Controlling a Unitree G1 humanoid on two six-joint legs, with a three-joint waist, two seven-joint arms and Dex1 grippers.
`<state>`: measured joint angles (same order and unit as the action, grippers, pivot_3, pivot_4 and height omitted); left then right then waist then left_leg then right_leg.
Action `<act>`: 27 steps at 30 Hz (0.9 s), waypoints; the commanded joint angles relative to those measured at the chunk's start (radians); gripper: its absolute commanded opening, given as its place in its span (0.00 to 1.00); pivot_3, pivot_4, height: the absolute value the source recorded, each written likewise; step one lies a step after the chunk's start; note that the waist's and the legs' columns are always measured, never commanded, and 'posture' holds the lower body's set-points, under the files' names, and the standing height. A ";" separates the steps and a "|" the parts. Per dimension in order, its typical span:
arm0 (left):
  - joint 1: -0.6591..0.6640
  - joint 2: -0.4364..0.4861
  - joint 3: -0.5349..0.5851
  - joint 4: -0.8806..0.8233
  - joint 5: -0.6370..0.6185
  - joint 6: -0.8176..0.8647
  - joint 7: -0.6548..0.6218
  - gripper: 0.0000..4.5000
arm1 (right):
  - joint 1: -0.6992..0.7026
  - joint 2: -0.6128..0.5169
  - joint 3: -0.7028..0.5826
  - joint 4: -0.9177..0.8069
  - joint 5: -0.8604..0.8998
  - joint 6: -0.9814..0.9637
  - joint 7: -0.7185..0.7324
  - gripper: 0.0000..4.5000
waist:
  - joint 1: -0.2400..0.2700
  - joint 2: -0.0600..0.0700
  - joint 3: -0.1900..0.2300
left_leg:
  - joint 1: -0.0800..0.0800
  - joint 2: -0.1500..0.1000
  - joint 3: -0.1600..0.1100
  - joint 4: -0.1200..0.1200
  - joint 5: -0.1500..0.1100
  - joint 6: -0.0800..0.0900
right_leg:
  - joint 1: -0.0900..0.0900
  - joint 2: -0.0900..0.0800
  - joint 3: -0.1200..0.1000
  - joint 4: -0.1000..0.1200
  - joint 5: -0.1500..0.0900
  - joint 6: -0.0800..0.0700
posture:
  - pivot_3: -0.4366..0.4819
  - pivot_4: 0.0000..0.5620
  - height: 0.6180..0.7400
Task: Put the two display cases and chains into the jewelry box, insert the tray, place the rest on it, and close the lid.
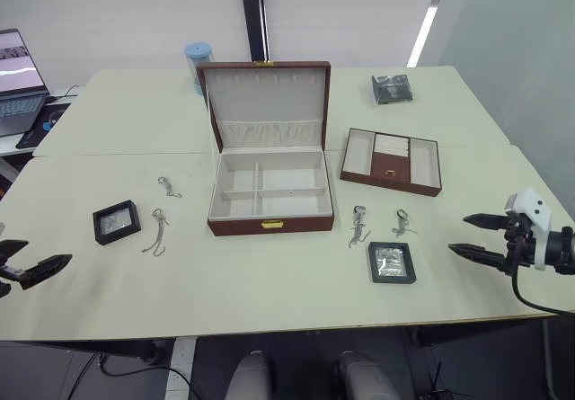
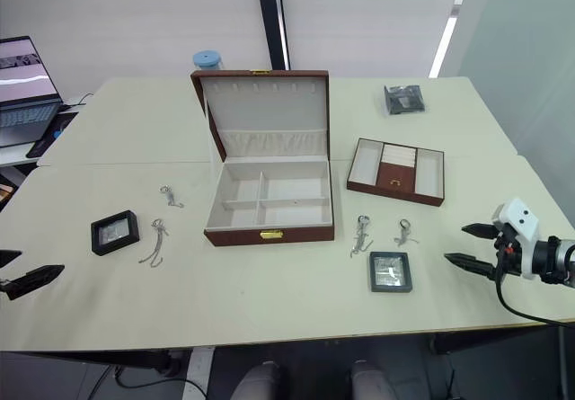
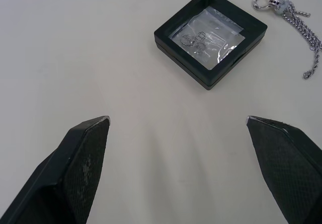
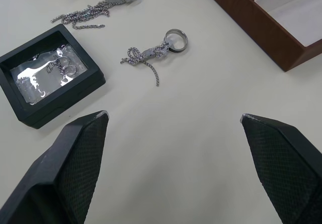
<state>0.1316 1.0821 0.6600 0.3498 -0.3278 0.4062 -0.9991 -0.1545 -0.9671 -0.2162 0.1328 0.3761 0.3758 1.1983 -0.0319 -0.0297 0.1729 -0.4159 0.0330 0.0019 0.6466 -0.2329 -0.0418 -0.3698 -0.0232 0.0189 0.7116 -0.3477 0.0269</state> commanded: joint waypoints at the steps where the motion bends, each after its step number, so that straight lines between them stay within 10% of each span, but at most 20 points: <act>1: -0.009 0.004 -0.005 -0.018 0.004 -0.045 -0.009 1.00 | -0.036 0.009 -0.024 -0.032 0.040 -0.003 0.008 0.99 | 0.000 0.000 0.000 | 0.000 0.000 0.000 0.000 0.000 0.000 | 0.000 0.000 0.000 0.000 0.000 0.000 | 0.48 0.27 1.00; 15: -0.286 0.051 -0.345 0.158 0.131 -0.255 -0.172 1.00 | -0.174 0.318 0.205 -0.444 0.187 0.075 -0.074 0.99 | 0.004 0.000 0.000 | -0.001 0.000 -0.002 0.000 0.000 0.000 | 0.000 0.001 -0.001 0.001 0.000 0.000 | 0.48 0.27 1.00; 27: -0.595 0.041 -0.580 0.420 0.281 -0.426 -0.277 1.00 | -0.076 0.426 0.351 -0.458 0.047 -0.151 -0.106 0.99 | -0.001 -0.003 -0.001 | -0.001 0.000 0.000 0.001 0.000 0.000 | -0.002 0.003 -0.003 0.002 0.000 0.000 | 0.48 0.27 1.00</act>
<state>-0.4479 1.1009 0.0801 0.7494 -0.0621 0.0050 -1.2632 -0.2290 -0.5415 0.1415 -0.3143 0.4267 0.2580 1.1002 -0.0330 -0.0325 0.1721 -0.4169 0.0334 0.0021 0.6478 -0.2327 -0.0415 -0.3717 -0.0202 0.0162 0.7139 -0.3477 0.0270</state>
